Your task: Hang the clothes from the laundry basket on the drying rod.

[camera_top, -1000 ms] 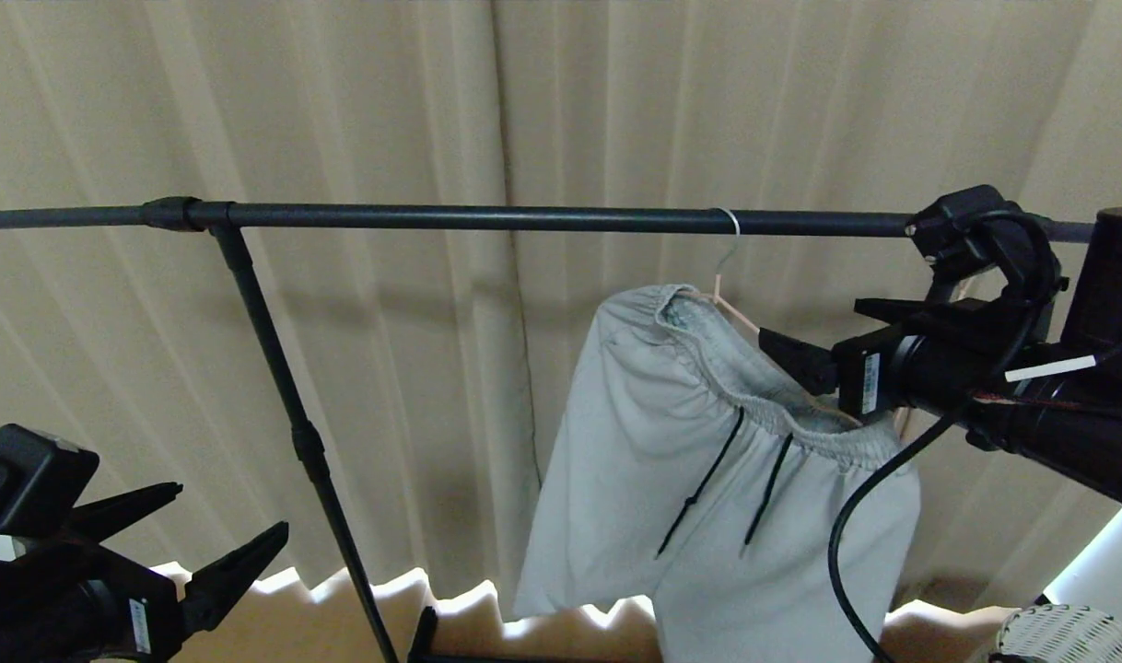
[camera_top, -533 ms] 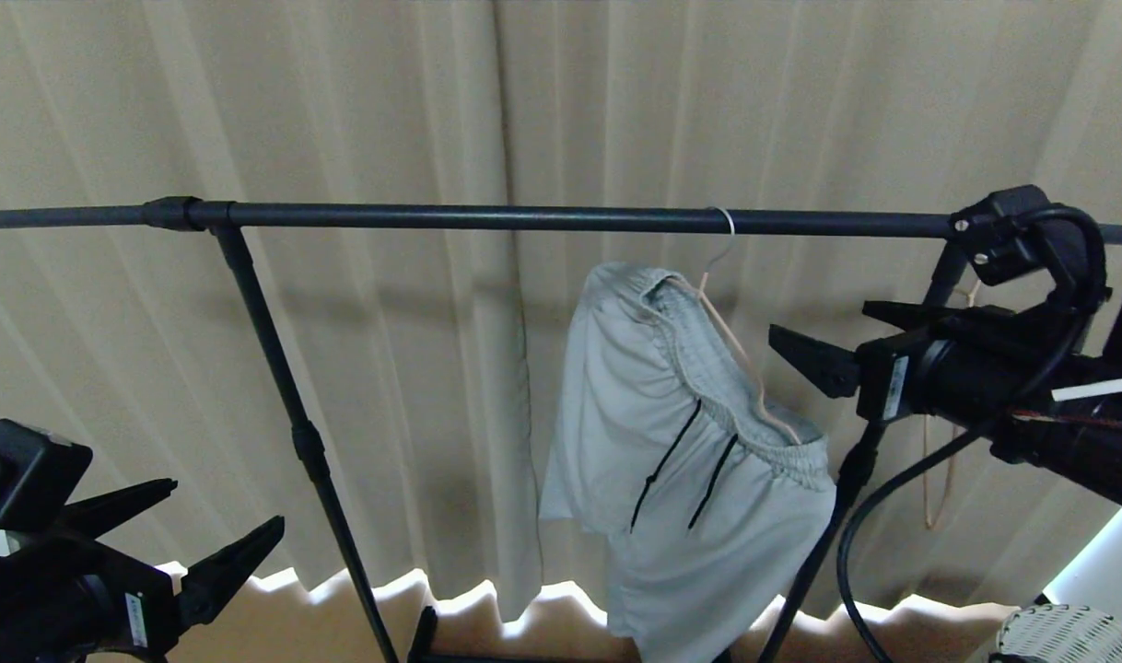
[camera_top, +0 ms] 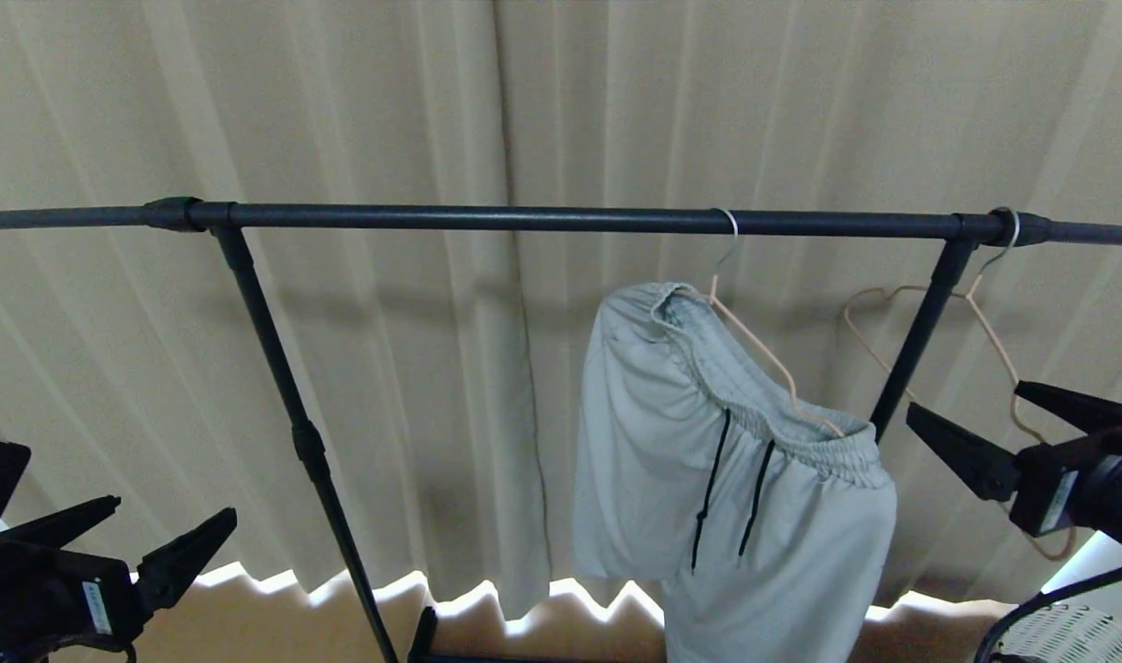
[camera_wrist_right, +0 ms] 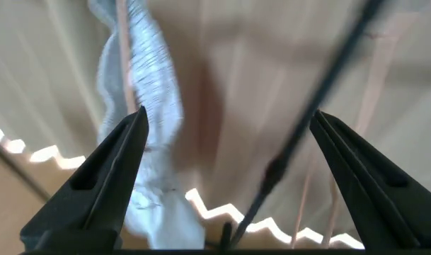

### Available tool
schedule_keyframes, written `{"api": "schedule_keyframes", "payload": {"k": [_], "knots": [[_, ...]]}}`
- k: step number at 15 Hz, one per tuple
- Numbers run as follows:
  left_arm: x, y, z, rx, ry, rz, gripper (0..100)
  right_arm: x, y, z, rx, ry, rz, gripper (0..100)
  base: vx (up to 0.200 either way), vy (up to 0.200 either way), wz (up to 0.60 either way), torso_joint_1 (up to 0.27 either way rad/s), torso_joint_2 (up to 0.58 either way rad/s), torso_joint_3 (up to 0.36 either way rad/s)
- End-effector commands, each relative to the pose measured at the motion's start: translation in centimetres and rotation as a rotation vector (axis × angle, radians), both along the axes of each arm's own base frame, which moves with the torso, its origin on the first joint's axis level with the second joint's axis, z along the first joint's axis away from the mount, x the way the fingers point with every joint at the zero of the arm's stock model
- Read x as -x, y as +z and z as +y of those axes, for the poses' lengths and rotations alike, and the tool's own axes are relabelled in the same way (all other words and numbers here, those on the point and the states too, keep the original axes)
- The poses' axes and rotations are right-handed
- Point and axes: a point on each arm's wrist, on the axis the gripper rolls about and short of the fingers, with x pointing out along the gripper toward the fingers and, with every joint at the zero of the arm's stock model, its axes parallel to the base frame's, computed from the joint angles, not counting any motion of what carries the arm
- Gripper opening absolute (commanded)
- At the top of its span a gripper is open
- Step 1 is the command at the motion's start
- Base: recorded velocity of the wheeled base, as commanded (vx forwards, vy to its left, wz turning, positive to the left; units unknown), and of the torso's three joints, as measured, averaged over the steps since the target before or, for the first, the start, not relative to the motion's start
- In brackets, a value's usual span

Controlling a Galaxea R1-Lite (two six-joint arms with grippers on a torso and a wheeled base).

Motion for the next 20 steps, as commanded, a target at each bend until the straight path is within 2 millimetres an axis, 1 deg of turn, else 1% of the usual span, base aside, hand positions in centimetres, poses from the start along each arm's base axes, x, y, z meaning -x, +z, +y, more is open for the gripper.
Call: {"api": "schedule_keyframes", "payload": {"k": [1,3,4,5,6,7,8,11,15,20], "knots": [[1.0,-0.2,0.1,0.007,0.007,-0.017,100,2.3,-0.6,-1.0,-0.03,-0.014,-0.031,100,0.0,0.0,0.0,0.0,0.0,0.0],[1.4,-0.3,0.1,0.011,0.0,-0.029,100,2.6,-1.3,-1.2,-0.021,-0.019,-0.003,100,0.0,0.0,0.0,0.0,0.0,0.0],[1.4,-0.2,0.0,0.009,-0.002,-0.031,100,2.9,-2.3,-1.3,-0.004,-0.018,0.025,100,0.0,0.0,0.0,0.0,0.0,0.0],[1.9,-0.6,0.1,0.014,0.004,-0.032,100,3.5,-3.8,-1.5,0.062,-0.012,0.067,100,0.0,0.0,0.0,0.0,0.0,0.0],[2.2,-0.4,0.2,0.019,0.013,-0.049,100,3.6,-3.7,-1.6,0.089,-0.009,0.054,100,0.0,0.0,0.0,0.0,0.0,0.0],[2.5,0.1,0.4,0.008,0.026,-0.088,100,4.0,-2.9,-1.8,0.082,-0.018,0.004,100,0.0,0.0,-0.6,0.002,0.0,0.002],[2.8,0.5,0.4,-0.007,0.022,-0.115,100,4.1,-2.5,-1.9,0.073,-0.025,-0.016,100,0.0,0.0,-0.6,0.002,0.0,0.012],[2.9,0.3,0.4,-0.046,0.015,-0.115,100,4.1,-2.9,-2.7,0.078,-0.094,0.003,100,0.0,0.0,-0.6,0.002,0.0,0.002],[3.3,0.3,0.4,-0.056,0.009,-0.129,100,4.0,-3.0,-2.9,0.073,-0.104,0.007,100,0.0,0.0,-0.6,0.004,0.0,0.001],[3.2,0.3,0.4,-0.053,0.01,-0.125,100,3.9,-3.9,-2.8,0.085,-0.098,0.051,100,0.0,0.0,0.0,0.0,0.0,0.0]]}}
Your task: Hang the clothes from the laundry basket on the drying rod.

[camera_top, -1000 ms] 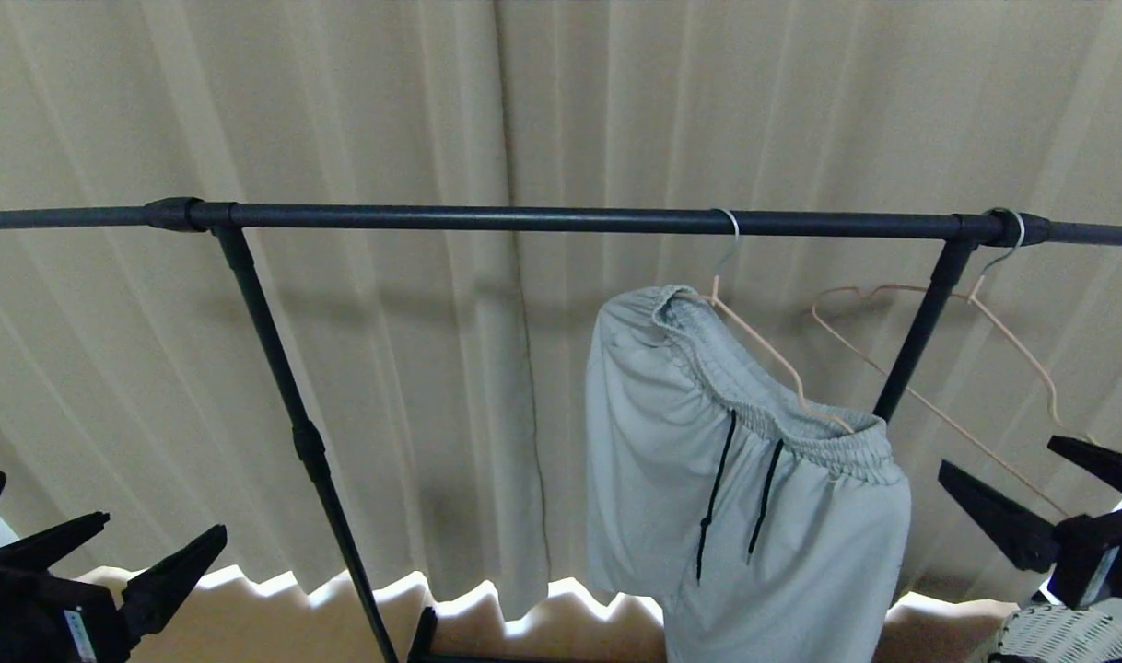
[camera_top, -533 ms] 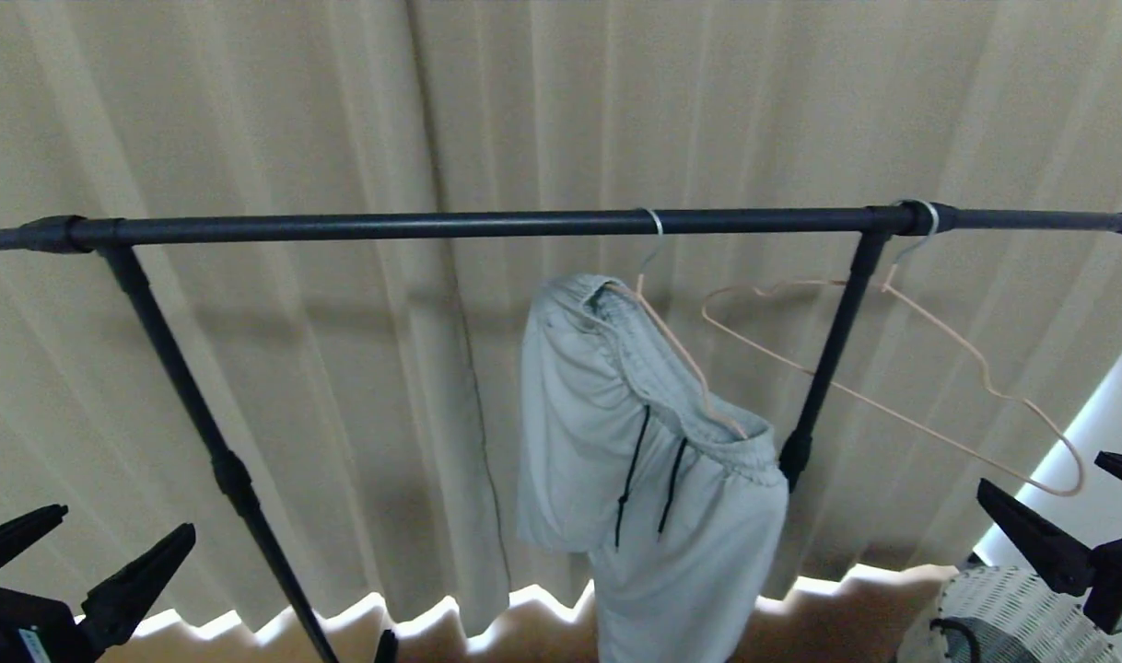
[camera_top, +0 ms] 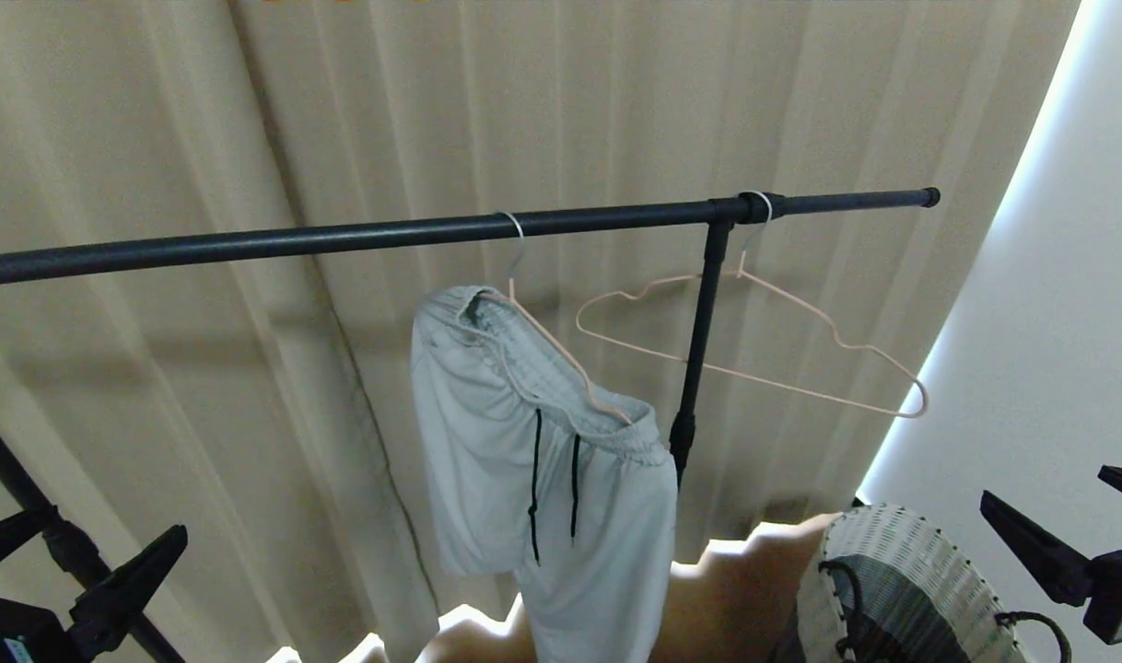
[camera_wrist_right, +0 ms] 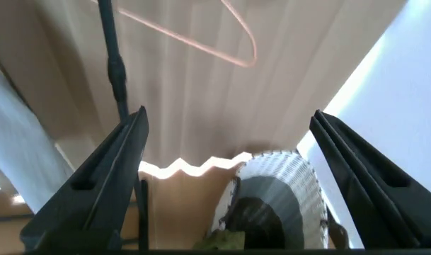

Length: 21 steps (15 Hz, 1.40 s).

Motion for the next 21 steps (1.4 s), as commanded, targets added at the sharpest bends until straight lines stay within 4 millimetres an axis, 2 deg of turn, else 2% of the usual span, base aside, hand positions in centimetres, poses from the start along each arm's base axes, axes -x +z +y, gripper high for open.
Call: {"api": "schedule_keyframes", "payload": {"k": [1,7,14,16,21], "knots": [[0.0,0.0,0.0,0.001,0.0,0.001,100,-0.3,-0.3,0.1,0.005,0.0,0.025,100,0.0,0.0,0.0,0.0,0.0,0.0],[0.0,-0.1,0.0,-0.001,-0.001,0.007,100,-0.6,-0.8,0.1,0.017,-0.006,0.059,100,0.0,0.0,0.0,-0.048,0.13,0.074],[0.2,-0.8,0.0,-0.004,-0.007,0.035,100,-1.1,-1.6,0.2,0.032,-0.001,0.115,100,0.0,0.0,0.0,-0.179,0.48,0.295],[-0.4,-0.8,-0.1,-0.007,-0.01,0.051,100,-1.8,-2.1,0.4,0.044,-0.001,0.157,100,0.0,0.0,0.0,-0.163,0.49,0.317],[-0.8,-0.9,0.0,-0.006,-0.003,0.071,100,-1.9,-2.3,0.5,0.048,0.001,0.169,100,0.0,0.0,0.0,-0.133,0.47,0.329]]}}
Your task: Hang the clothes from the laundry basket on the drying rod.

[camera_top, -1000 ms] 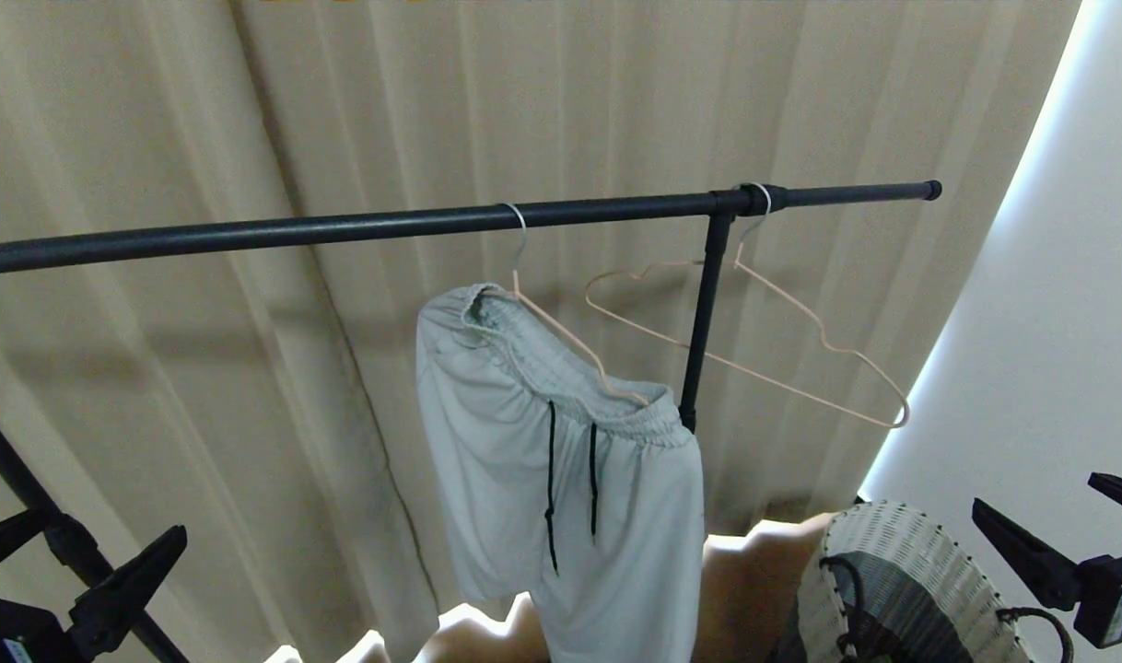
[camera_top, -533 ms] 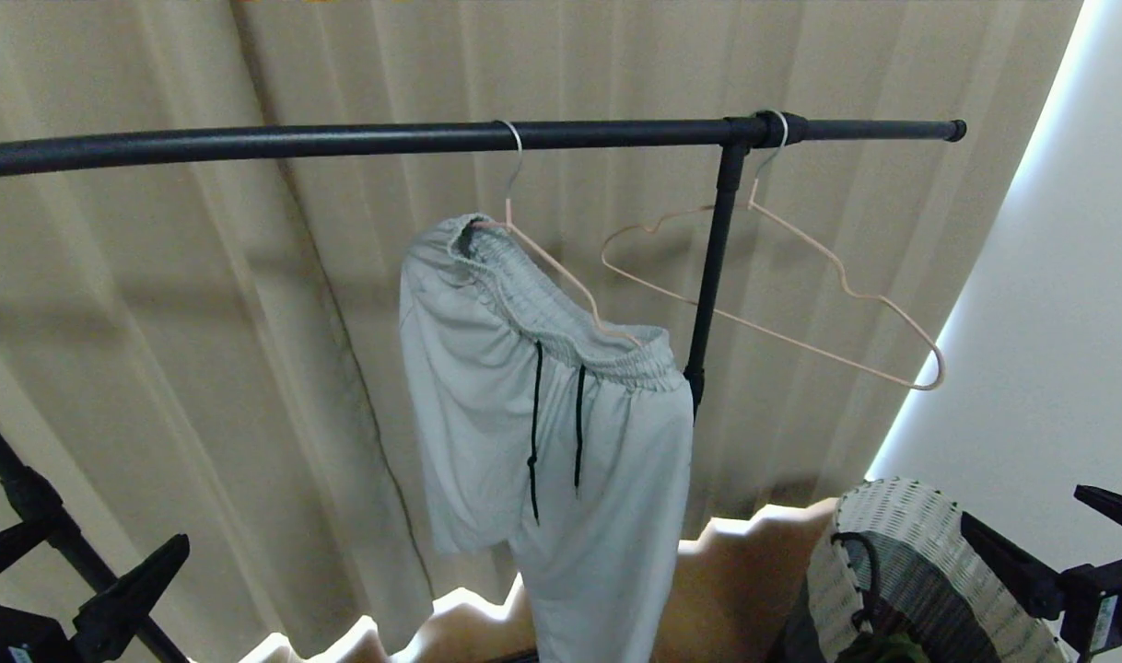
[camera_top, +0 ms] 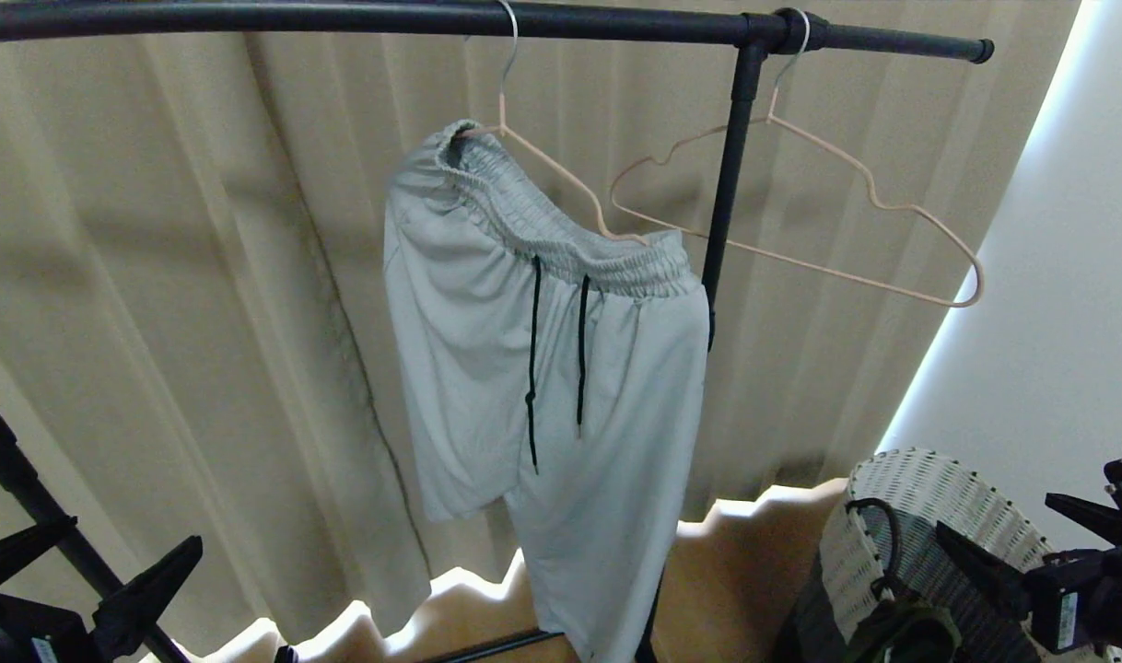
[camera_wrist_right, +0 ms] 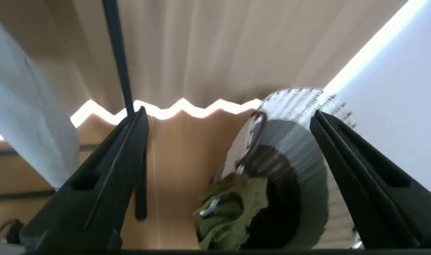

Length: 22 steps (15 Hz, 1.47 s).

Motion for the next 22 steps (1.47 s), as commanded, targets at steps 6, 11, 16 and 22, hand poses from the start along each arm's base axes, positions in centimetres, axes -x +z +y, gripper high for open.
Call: {"api": "schedule_keyframes", "payload": {"k": [6,11,16,22], "knots": [[0.1,-0.5,0.0,0.0,0.004,0.021,100,0.1,-0.5,0.0,0.009,0.001,0.027,100,0.0,0.0,0.0,-0.07,0.45,0.366],[0.1,-0.3,0.0,0.005,0.003,0.012,100,-0.2,-0.8,0.0,0.011,-0.002,0.047,100,0.0,0.0,0.0,-0.011,0.1,0.094],[0.7,-0.1,0.0,0.001,0.002,-0.022,100,-0.2,-0.7,0.0,0.01,-0.002,0.044,100,0.0,-0.04,0.0,0.0,0.0,0.001],[0.9,-0.3,0.0,0.0,0.0,-0.022,100,-0.2,-0.7,0.0,0.011,-0.002,0.045,100,0.0,-0.2,0.0,-0.002,0.0,0.005]]}}
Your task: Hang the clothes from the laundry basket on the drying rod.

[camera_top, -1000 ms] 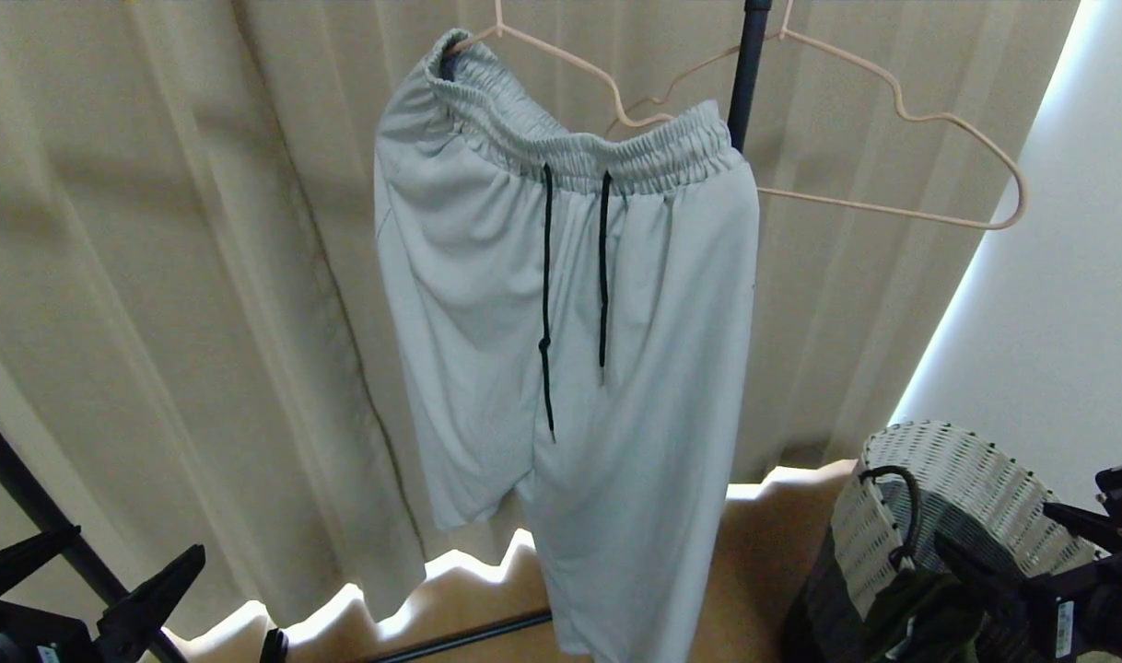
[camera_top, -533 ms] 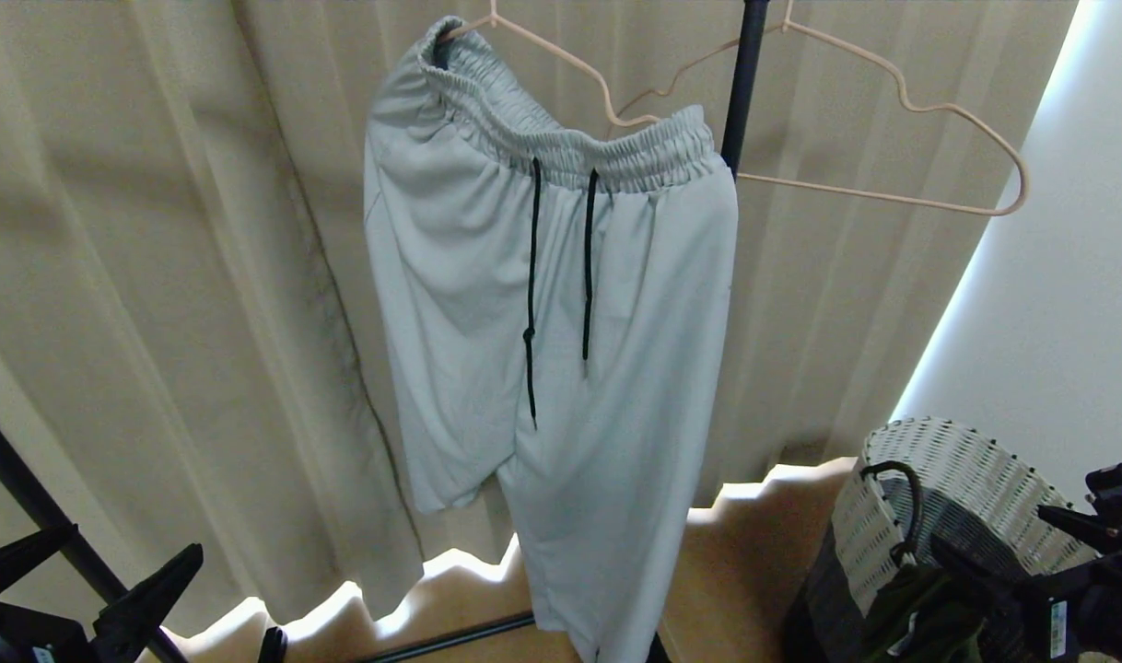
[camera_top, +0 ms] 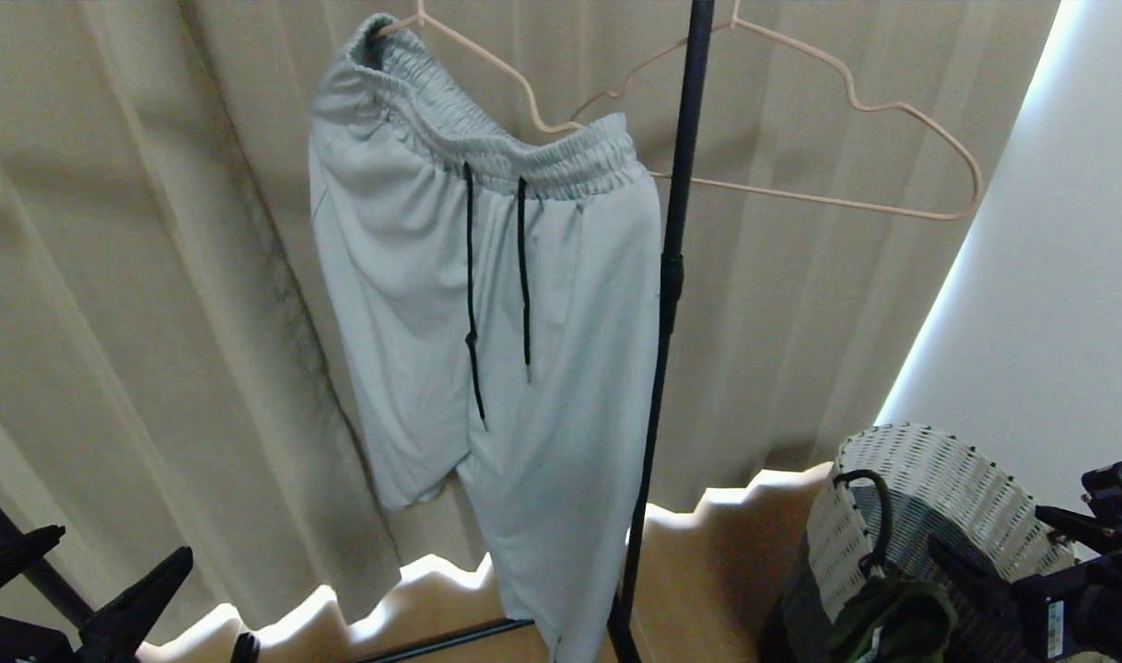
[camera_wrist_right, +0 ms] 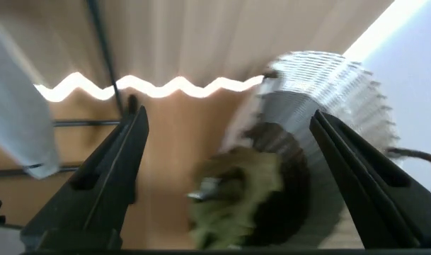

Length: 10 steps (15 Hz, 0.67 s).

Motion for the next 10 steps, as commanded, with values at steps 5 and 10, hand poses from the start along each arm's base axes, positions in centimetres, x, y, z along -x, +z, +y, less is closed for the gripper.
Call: {"api": "schedule_keyframes", "payload": {"k": [5,10], "knots": [[0.3,-0.1,0.0,-0.01,-0.003,-0.005,100,0.0,-0.1,0.0,0.004,0.001,0.009,100,0.0,-0.2,0.0,0.003,0.0,0.001],[0.4,-0.3,0.0,-0.012,-0.005,-0.004,100,0.9,-1.9,-0.2,0.049,0.024,0.087,100,0.0,0.0,0.0,0.0,0.0,0.0]]}}
